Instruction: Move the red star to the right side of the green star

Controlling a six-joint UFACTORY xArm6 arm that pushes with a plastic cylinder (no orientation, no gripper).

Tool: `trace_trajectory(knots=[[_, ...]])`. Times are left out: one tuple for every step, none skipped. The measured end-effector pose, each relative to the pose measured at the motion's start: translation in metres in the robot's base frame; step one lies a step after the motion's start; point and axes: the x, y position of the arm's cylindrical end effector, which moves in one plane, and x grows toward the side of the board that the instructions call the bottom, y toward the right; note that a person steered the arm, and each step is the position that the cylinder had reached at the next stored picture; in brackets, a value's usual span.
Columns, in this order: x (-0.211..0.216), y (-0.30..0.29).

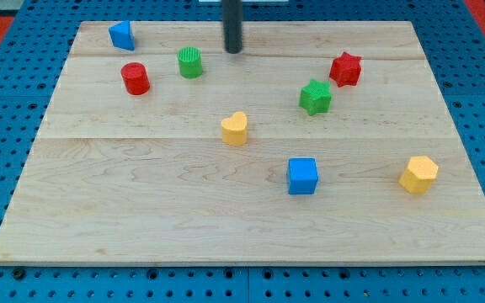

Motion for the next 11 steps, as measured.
trace_trajectory(knots=[[0.000, 0.055], [0.002, 0.080], [0.002, 0.081], [0.005, 0.082], [0.015, 0.106], [0.023, 0.125], [0.035, 0.133], [0.049, 0.154], [0.086, 0.150], [0.112, 0.137], [0.118, 0.101]])
